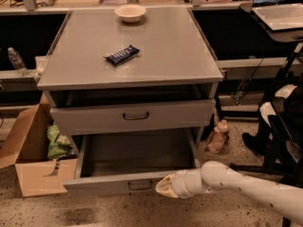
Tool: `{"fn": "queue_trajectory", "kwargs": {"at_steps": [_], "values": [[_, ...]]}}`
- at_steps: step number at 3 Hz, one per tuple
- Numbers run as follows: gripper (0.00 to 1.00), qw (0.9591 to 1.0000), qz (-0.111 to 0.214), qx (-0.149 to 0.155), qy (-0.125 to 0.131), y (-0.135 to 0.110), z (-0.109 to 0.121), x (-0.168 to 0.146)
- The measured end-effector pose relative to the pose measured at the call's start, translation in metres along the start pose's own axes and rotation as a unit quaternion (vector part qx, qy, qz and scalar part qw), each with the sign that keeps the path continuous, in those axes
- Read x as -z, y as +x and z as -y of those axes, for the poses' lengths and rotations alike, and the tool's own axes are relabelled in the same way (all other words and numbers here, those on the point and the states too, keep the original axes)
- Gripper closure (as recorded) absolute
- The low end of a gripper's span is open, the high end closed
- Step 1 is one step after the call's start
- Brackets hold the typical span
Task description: Close middle drawer
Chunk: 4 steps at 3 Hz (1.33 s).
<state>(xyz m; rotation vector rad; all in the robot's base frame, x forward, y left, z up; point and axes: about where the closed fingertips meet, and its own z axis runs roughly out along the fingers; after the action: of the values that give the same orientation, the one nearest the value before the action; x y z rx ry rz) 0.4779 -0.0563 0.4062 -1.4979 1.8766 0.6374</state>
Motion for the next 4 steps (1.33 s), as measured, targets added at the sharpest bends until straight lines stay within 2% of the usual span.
{"fn": "queue_trajectory", "kwargs": {"at_steps": [1, 4], "values": [[1.00, 1.0000, 0.000, 0.000, 0.000, 0.000, 0.000, 0.000], [1.00, 0.9981, 0.006, 0.029, 0.054, 0.000, 0.034, 0.024]]}}
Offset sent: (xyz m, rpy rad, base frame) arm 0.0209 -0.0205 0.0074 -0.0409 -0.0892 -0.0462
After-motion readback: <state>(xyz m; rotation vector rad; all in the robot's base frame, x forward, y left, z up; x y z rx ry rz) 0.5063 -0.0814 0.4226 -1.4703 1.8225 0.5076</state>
